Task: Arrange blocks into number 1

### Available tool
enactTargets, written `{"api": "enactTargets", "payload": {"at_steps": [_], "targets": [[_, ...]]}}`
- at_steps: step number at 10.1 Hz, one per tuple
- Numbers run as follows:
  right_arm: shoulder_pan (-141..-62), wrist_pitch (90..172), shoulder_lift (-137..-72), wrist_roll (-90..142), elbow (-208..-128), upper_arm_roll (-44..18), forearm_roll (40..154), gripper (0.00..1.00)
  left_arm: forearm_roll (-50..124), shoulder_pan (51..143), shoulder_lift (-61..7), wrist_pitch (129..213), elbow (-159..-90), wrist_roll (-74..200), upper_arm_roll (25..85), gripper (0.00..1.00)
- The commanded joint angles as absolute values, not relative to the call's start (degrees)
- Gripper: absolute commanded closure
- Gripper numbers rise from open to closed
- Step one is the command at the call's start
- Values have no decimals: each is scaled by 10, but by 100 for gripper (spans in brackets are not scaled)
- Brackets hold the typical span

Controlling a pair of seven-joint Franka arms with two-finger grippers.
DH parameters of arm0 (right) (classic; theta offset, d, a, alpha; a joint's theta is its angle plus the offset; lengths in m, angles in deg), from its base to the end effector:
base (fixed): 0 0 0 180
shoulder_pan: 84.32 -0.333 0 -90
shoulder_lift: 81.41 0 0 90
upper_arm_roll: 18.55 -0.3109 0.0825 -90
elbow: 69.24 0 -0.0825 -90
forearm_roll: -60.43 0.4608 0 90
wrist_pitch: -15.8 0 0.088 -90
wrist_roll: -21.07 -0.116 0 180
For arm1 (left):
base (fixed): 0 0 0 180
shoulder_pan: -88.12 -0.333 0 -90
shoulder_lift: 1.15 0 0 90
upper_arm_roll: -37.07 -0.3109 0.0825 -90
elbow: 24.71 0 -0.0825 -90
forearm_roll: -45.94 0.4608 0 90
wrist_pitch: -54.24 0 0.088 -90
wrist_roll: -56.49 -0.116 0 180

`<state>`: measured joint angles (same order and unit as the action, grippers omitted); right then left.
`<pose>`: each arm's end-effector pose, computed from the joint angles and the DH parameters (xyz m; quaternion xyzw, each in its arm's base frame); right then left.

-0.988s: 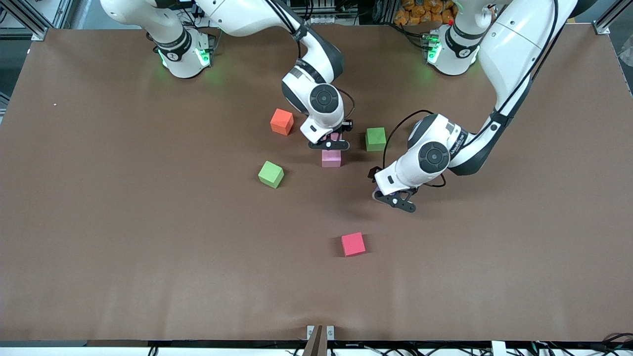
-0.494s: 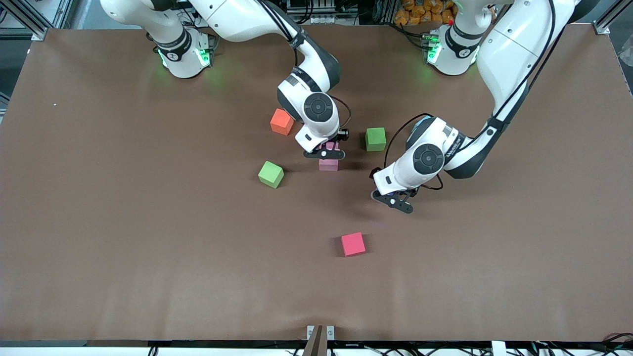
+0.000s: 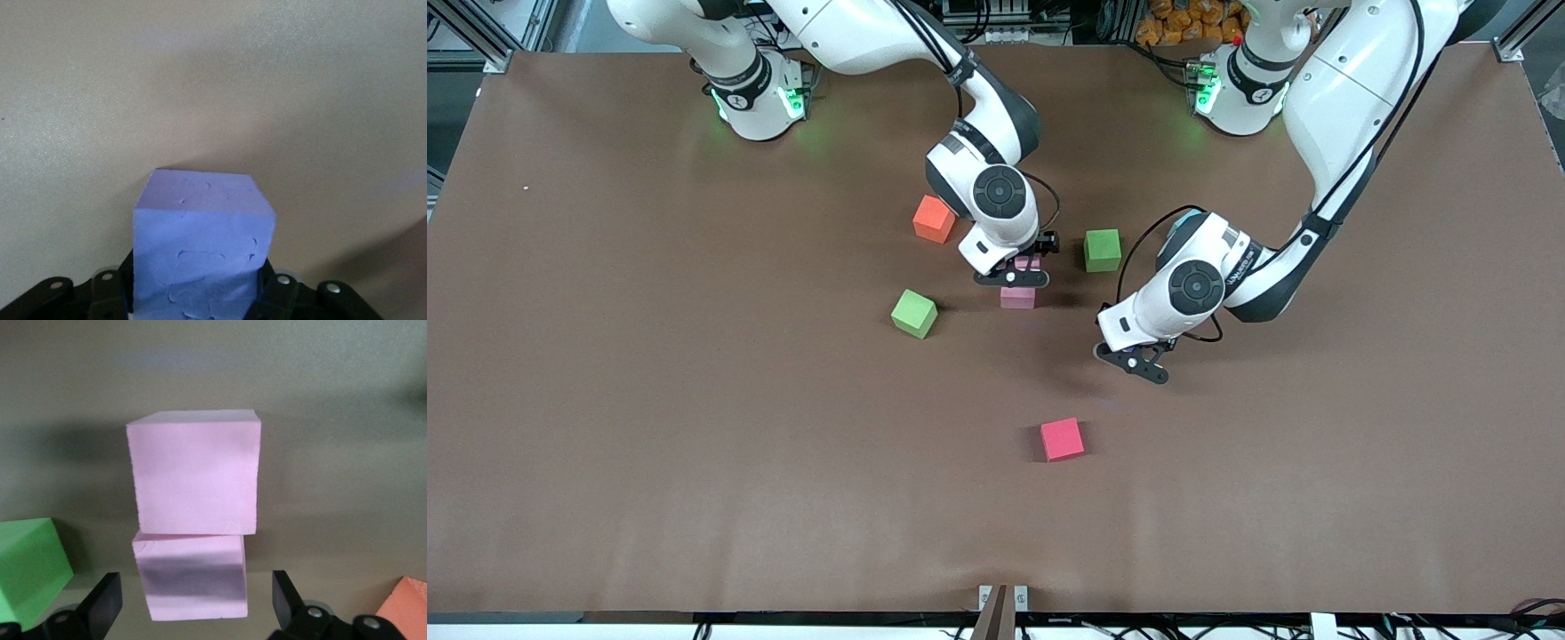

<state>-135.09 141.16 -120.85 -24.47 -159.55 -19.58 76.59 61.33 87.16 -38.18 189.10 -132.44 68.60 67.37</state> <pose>0.4541 0.5948 0.1686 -0.9918 0.0334 0.1132 0.0487 0.5875 -0.3276 0.1279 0.9753 -0.2085 -0.0534 0.0492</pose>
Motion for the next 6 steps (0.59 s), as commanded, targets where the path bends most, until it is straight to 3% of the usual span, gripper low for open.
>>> {"api": "enactTargets", "payload": {"at_steps": [1,4,6], "targets": [[-1336,1401,-1189,-246,-1593,-196,777,0,627,871,-368,1892,-1323,690,674,100],[-1283,1353,-1132,-238,-1596,-197,776,0,622,878,-339,1890,-1307,724,682,100],[-1226,1353,-1117,-238,-1606,-196,768,0,607,911,-343,1890,-1261,756,685,100]]}}
